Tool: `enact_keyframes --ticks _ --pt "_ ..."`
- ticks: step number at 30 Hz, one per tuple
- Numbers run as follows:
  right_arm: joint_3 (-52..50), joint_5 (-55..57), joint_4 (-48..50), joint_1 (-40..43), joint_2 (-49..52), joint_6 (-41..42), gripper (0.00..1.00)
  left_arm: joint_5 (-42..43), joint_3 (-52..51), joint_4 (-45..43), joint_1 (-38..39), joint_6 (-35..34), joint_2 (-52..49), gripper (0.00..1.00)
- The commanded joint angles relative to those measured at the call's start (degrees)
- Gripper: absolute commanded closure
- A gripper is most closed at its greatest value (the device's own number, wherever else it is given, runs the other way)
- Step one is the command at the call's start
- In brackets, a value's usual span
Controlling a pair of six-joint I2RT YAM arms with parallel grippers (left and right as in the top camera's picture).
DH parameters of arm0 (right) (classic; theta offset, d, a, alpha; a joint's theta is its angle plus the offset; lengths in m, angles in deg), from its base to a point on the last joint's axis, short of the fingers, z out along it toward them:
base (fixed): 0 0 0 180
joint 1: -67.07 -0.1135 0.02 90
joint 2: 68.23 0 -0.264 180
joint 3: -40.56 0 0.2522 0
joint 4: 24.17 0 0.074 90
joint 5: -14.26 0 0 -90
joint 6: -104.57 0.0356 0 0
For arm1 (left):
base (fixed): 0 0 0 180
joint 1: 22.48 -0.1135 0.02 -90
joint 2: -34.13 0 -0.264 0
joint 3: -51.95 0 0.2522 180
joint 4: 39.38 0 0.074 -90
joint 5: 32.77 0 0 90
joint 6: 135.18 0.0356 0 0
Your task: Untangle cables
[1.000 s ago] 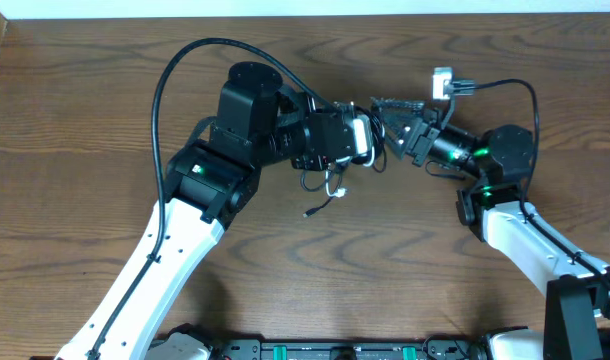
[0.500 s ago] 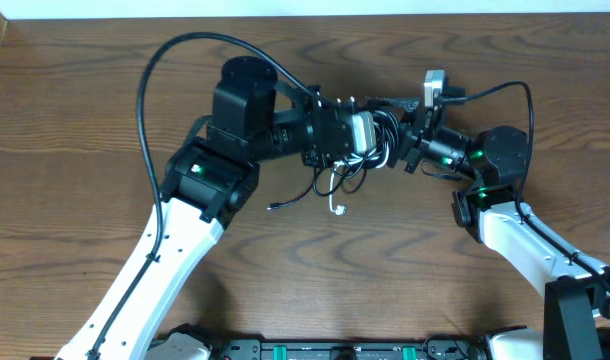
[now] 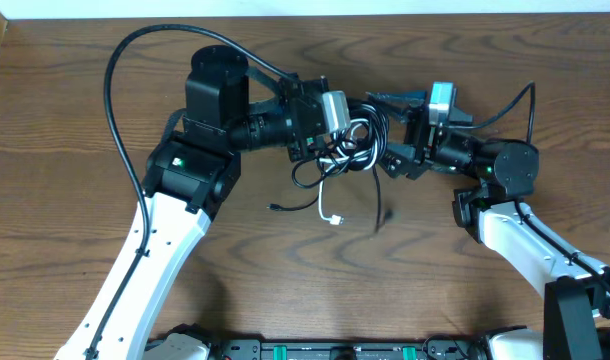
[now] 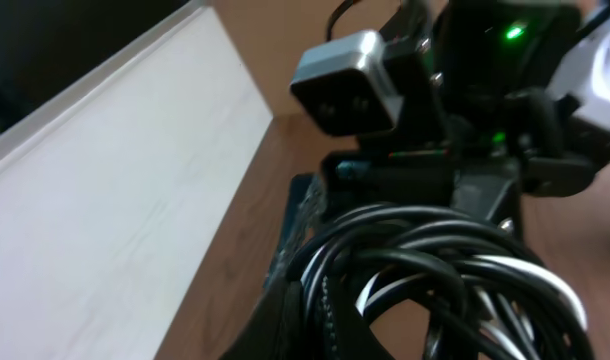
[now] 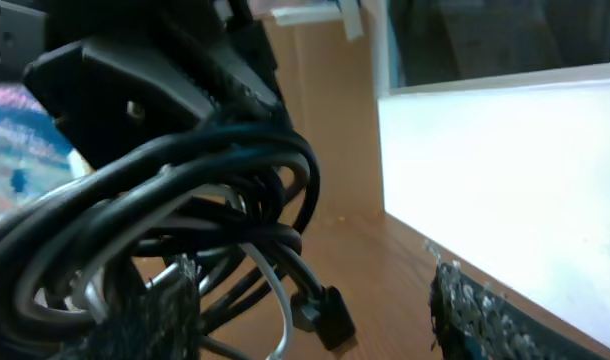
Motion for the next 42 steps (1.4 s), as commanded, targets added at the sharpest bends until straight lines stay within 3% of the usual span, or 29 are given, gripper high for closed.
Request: enact_keyframes --ticks 1,9,15,16,20,29,36,42 --pt "0.44 -1.97 0.15 -1.42 -0.5 -1.22 0.28 7.61 0.26 -0.68 -0.28 -1.16 0.15 0.93" --pt "0.44 -1.95 2.93 -2.82 -0.5 -1.22 0.37 10.23 0.26 0.33 -0.26 -1.2 0.09 0.93" --pt "0.44 -2.01 4.7 -3.56 -0.5 -1.22 0.53 10.12 0.26 1.31 -0.22 -1.18 0.04 0.93" --pt "0.44 -2.01 4.7 -3.58 -0.5 -1.22 0.59 9.88 0.26 1.38 -0.24 -1.18 0.02 0.92" --pt "0.44 -2.23 4.68 -3.58 -0.5 -1.22 0.99 5.88 0.26 1.49 -0.24 -1.18 0.0 0.93" --pt "0.44 -2.38 3.8 -1.6 -0.5 -1.22 0.99 3.15 0.26 1.49 -0.28 -1.38 0.0 0.92" --pt "0.44 -2.38 -3.67 4.94 -0.5 -0.74 0.99 -5.95 0.26 1.51 -0.28 -3.58 0.0 0.92" --pt "0.44 -2.38 -4.61 7.69 -0.5 -0.79 0.99 -9.79 0.26 1.51 -0.28 -5.66 0.0 0.93"
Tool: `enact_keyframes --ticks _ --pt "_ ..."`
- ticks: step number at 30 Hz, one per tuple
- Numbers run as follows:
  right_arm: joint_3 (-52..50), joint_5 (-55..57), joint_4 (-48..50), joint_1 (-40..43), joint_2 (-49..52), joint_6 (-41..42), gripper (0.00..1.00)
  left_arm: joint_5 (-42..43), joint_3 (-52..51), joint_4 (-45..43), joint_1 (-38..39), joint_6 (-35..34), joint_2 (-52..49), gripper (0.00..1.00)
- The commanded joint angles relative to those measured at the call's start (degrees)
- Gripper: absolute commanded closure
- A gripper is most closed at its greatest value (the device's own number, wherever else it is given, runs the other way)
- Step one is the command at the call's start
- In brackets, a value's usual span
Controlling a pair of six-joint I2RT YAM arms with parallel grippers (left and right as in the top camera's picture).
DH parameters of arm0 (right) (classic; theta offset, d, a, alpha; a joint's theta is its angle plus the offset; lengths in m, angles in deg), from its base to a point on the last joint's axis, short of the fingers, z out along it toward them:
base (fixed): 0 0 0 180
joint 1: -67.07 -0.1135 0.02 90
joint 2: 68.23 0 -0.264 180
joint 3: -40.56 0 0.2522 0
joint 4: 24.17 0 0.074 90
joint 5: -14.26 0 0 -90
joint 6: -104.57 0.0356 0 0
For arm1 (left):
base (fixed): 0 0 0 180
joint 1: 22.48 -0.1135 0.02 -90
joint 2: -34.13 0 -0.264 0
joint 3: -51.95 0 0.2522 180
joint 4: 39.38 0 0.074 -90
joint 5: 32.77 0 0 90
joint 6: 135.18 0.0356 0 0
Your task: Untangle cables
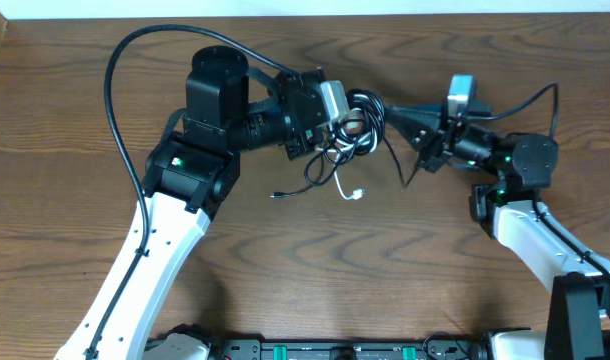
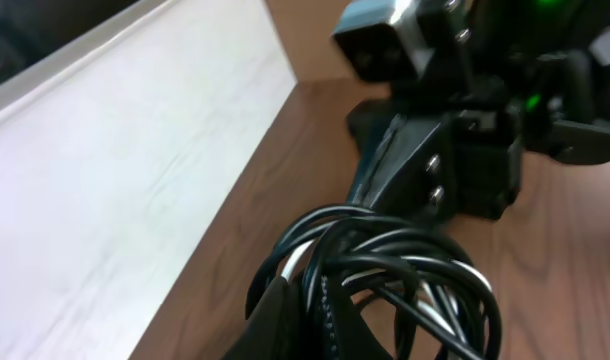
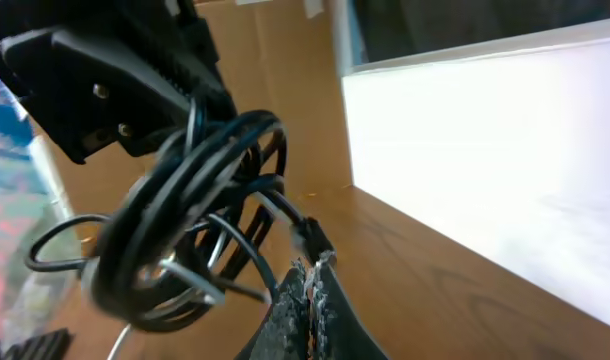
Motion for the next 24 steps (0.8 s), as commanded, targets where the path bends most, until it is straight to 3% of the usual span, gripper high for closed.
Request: enact_keyframes --ticks 1,5,9,12,16,24 --pt "0.44 0.39 0.0 0.9 -0.5 0.22 0.99 -2.73 0.26 -0.33 -0.04 -2.01 0.0 0.93" --pt "0.44 0.39 -0.02 0.85 -0.5 0.2 0.99 -2.54 0.26 -0.37 -0.04 -2.51 0.0 0.93" --pt "0.44 0.17 -0.13 -0.22 -0.5 -1.77 0.53 5.84 0.26 -0.79 -0.04 -2.64 0.0 0.92" --pt "0.44 0.15 -0.22 -1.05 -0.5 -3.63 0.39 11.17 0.26 -1.51 -0.04 -2.64 0.0 0.93" --pt "0.44 0.24 -0.11 -2.49 -0.5 -4.98 0.36 16.22 0.26 -2.08 -0.02 -2.64 0.0 0.93" --pt "0.44 0.17 4.39 -5.09 -0.5 -4.92 0.36 16.79 0.26 -1.77 -0.04 -2.67 0.0 0.92"
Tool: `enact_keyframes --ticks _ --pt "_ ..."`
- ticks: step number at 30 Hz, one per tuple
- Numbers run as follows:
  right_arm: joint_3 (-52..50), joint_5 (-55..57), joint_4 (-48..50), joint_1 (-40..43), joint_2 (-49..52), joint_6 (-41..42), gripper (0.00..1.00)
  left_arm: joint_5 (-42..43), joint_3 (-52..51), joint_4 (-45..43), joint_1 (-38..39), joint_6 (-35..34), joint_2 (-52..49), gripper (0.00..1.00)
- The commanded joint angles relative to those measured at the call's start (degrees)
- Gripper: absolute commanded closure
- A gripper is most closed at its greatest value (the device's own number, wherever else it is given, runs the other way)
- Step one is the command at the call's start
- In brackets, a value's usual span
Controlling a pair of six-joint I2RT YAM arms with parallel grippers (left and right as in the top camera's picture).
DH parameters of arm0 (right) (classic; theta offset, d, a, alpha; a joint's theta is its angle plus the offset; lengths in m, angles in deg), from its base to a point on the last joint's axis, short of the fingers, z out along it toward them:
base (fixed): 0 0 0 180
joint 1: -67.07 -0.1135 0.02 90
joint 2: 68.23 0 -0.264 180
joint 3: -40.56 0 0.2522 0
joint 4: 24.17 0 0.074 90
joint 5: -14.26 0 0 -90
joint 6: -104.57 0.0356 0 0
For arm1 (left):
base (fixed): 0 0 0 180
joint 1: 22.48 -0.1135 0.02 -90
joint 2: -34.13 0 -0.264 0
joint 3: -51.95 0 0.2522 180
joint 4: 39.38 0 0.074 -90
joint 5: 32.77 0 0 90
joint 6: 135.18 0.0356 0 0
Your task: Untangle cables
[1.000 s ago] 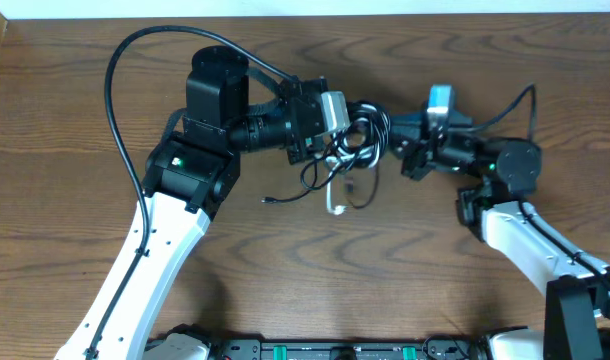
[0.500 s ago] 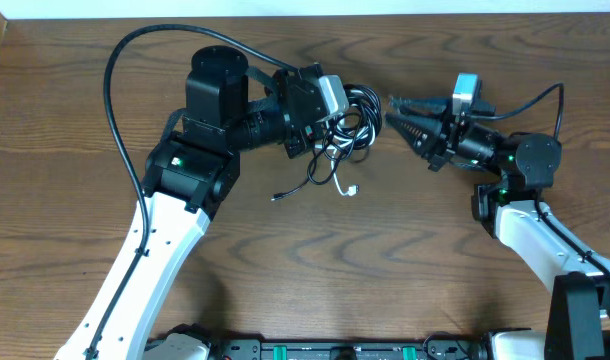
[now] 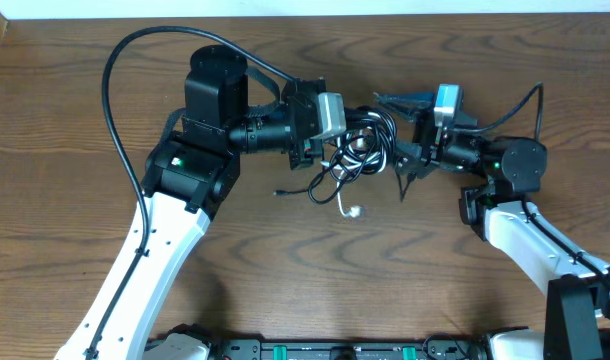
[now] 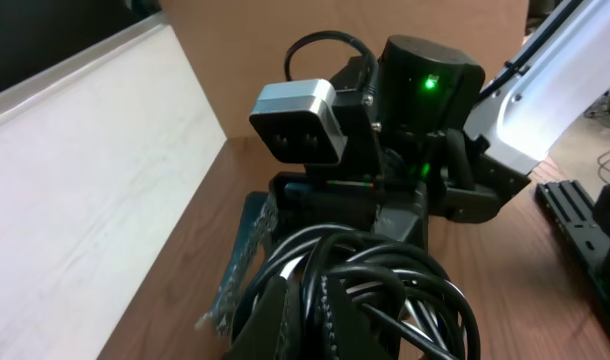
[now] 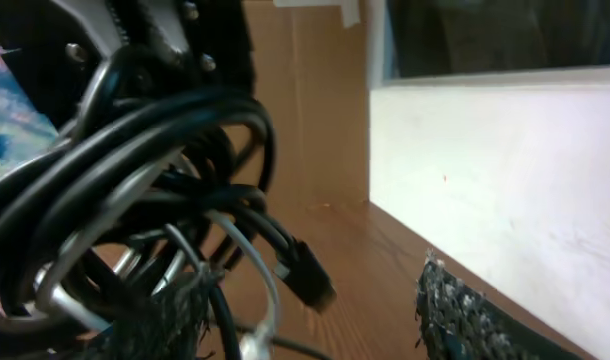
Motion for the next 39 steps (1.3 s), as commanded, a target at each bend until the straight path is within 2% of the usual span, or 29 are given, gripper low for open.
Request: enact_keyframes --ticks 1,11,16,20,24,26,33,39 --pt "0.44 0.13 1.6 -1.22 -0.5 -1.01 0.36 2.6 0.26 -0.26 -0.04 -0.76 0.0 0.93" --pt "0.44 0.11 7.56 -1.81 -0.5 1.88 0.36 2.58 0.26 0.63 -0.04 -0.76 -0.02 0.93" --pt "0.44 -0.07 9.01 -3.69 -0.5 1.99 0.39 2.6 0.26 0.81 -0.02 -0.76 -0.24 0.93" --pt "0.44 -0.31 9.03 -4.74 -0.5 1.92 0.54 2.58 0.26 0.83 -0.04 -0.74 -0.24 0.92" --pt "0.44 -0.31 9.01 -4.72 -0.5 1.95 0.87 2.58 0.26 0.83 -0.04 -0.76 -0.24 0.93" --pt "0.44 -0.31 9.01 -4.72 -0.5 1.95 0.99 2.34 0.26 0.85 -0.04 -0.74 -0.24 0.92" --pt "0.44 -0.31 8.94 -3.96 -0.5 1.99 0.99 -0.39 0.26 1.07 -0.04 -0.76 -0.24 0.93" --pt "0.44 -0.31 5.73 -1.55 -0.5 1.99 0.99 -9.09 0.26 1.11 -0.04 -0.85 -0.22 0.93"
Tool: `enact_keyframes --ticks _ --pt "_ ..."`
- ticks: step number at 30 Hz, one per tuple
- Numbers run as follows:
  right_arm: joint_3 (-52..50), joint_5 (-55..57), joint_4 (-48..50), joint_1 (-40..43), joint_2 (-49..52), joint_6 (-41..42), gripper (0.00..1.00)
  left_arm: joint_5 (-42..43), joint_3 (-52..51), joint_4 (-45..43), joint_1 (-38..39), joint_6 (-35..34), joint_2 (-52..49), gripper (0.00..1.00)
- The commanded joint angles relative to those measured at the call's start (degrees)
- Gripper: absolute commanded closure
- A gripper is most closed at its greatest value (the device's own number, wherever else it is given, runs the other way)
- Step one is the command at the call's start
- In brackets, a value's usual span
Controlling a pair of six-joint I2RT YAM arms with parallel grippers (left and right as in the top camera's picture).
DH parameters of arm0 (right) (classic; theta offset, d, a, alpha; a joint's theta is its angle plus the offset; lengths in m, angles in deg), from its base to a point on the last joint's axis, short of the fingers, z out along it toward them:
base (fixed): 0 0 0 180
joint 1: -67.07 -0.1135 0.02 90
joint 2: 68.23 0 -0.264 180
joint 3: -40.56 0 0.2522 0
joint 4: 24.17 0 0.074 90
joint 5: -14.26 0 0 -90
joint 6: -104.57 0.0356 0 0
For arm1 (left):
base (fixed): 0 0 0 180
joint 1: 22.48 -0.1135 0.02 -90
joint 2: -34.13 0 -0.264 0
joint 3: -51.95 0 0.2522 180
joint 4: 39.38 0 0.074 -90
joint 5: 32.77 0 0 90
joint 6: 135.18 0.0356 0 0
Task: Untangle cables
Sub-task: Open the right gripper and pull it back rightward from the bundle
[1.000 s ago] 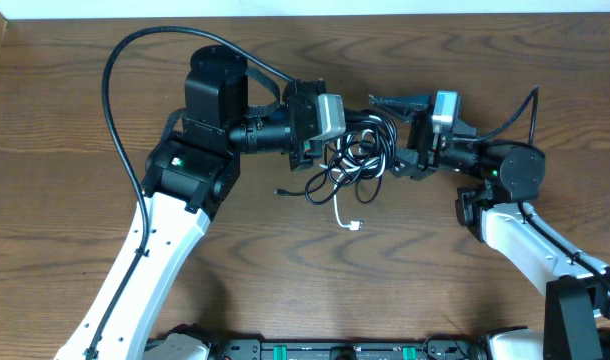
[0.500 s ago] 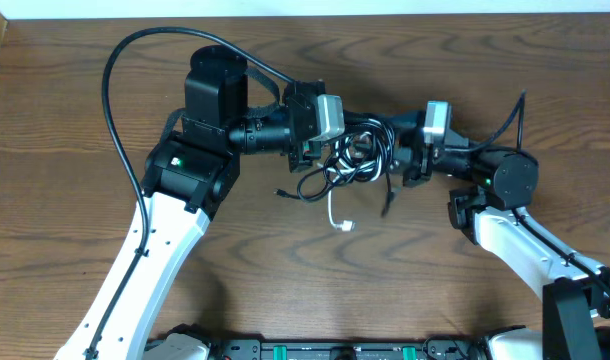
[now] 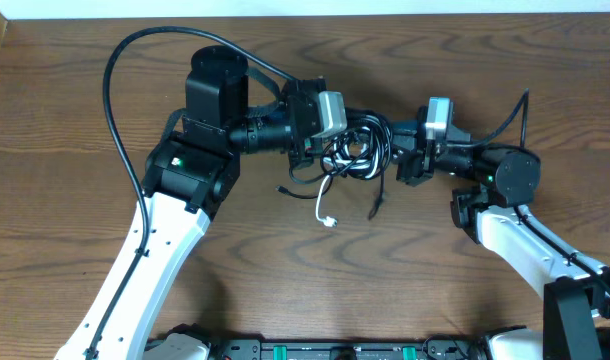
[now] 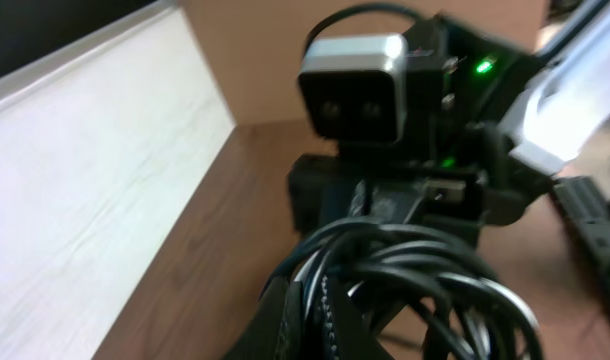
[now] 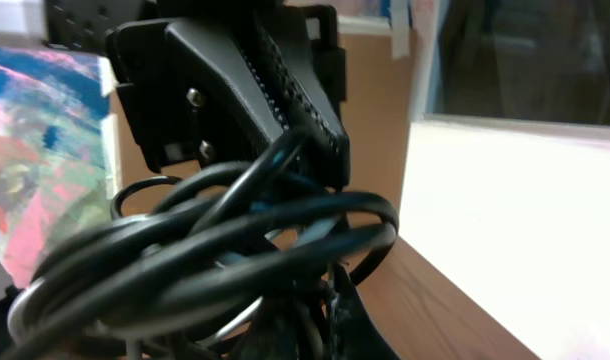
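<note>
A tangled bundle of black and white cables (image 3: pixel 360 150) hangs between my two grippers above the wooden table (image 3: pixel 75 110). My left gripper (image 3: pixel 327 148) is shut on the bundle's left loops; the left wrist view shows its jaws (image 4: pixel 307 315) closed over several black strands (image 4: pixel 415 265). My right gripper (image 3: pixel 398 160) meets the bundle from the right and is shut on strands at its lower edge (image 5: pixel 330 320), loops (image 5: pixel 205 255) filling that view. A white cable end (image 3: pixel 330 221) and a black plug end (image 3: pixel 373 212) dangle below.
The left arm's own black cord (image 3: pixel 120 70) arcs over the table's back left. A white wall strip (image 3: pixel 305 8) runs along the far edge. A black rail (image 3: pixel 325 350) sits at the front edge.
My right gripper was open with its fingers spread beside the bundle; now it is shut on strands of it. The dangling white end has shifted left and lower. The left gripper keeps its hold.
My left gripper held the bundle throughout. The right gripper first stood open at the bundle, then was shut on a black cable end drawn out to the right, then open again close to the bundle, and now is shut on it.
</note>
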Motion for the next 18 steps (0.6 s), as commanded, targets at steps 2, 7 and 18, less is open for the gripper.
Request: enact_keyframes --ticks 2,7,18 --pt "0.44 0.87 -3.87 2.93 -0.5 -0.02 0.99 -9.99 0.26 -0.09 0.0 -1.73 -0.2 0.93" --pt "0.44 0.85 -7.58 6.19 -0.5 -0.02 0.99 -18.1 0.26 0.79 0.0 -3.52 -0.2 0.92" --pt "0.44 0.9 -7.8 8.81 -0.5 -0.02 0.99 -22.38 0.26 3.13 0.0 -3.52 -0.2 0.93"
